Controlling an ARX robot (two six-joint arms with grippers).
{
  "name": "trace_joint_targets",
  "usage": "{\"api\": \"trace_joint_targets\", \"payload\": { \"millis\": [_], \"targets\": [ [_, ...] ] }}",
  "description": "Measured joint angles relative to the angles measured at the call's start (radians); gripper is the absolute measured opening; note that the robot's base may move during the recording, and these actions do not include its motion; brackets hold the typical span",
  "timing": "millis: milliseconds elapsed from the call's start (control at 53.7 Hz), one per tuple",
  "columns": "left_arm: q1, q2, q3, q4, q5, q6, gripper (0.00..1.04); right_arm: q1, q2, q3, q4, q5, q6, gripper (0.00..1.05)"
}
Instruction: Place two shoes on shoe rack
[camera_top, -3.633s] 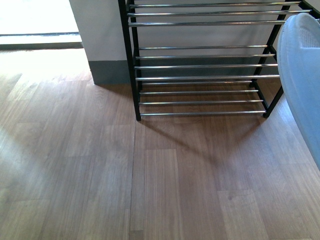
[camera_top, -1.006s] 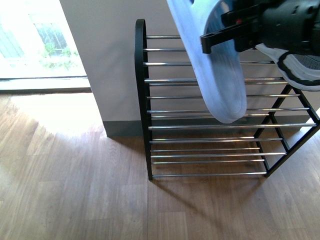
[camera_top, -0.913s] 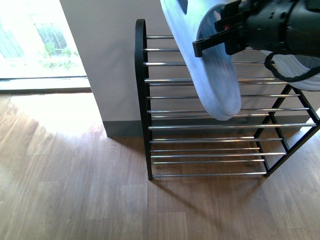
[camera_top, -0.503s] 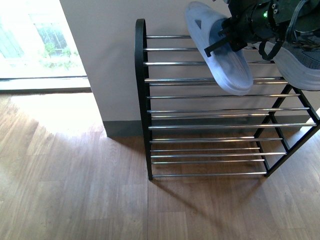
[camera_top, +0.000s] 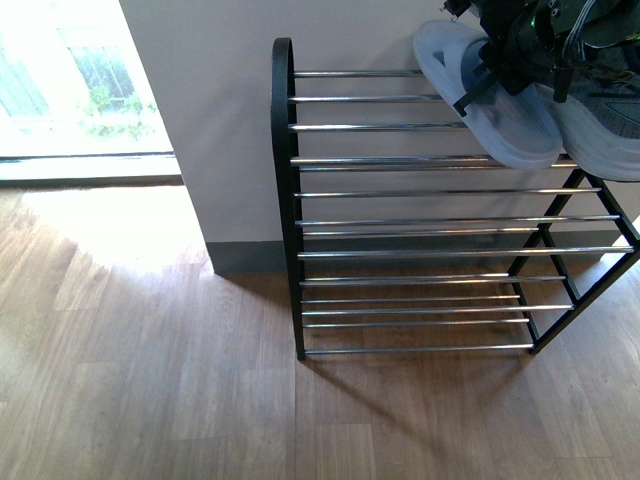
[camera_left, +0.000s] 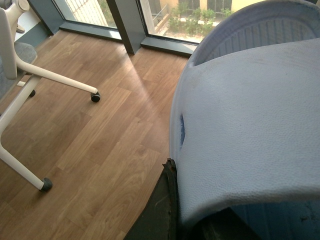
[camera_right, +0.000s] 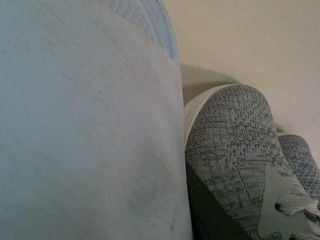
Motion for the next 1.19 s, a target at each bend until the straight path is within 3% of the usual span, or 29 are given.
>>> {"api": "trace_joint_targets", "payload": {
  "millis": [186, 373, 559, 671, 820, 876, 969, 1062, 1192],
  "targets": [
    [0.000, 0.000, 0.000, 0.000, 0.000, 0.000, 0.02, 0.003, 0.016, 0.005, 0.024, 0.052, -0.040, 0.01],
    [0.000, 0.000, 0.000, 0.000, 0.000, 0.000, 0.02, 0.003, -0.005, -0.006, -0.029, 0.015, 0.014, 0.25],
    [0.000, 0.000, 0.000, 0.000, 0.000, 0.000, 0.02, -0.005, -0.213, -0.169, -0.081, -0.119, 0.199, 0.58],
    [0.000, 0.000, 0.000, 0.000, 0.000, 0.000, 0.02, -0.029, -0.479, -0.362, -0.003, -0.198, 0.262, 0.81],
    [0.000, 0.000, 0.000, 0.000, 0.000, 0.000, 0.02, -0.078, -0.705, -0.555, 0.098, -0.251, 0.332, 0.97],
    [0.000, 0.000, 0.000, 0.000, 0.000, 0.000, 0.02, -0.093, -0.747, -0.594, 0.111, -0.252, 0.346, 0.96],
    [0.000, 0.000, 0.000, 0.000, 0.000, 0.000, 0.02, -0.117, -0.769, -0.684, 0.315, -0.279, 0.461, 0.85],
    [0.000, 0.000, 0.000, 0.000, 0.000, 0.000, 0.02, -0.121, -0.784, -0.817, 0.502, -0.303, 0.560, 0.71],
    [0.000, 0.000, 0.000, 0.000, -0.001, 0.000, 0.02, -0.124, -0.848, -0.968, 0.592, -0.322, 0.615, 0.52]
  ]
}}
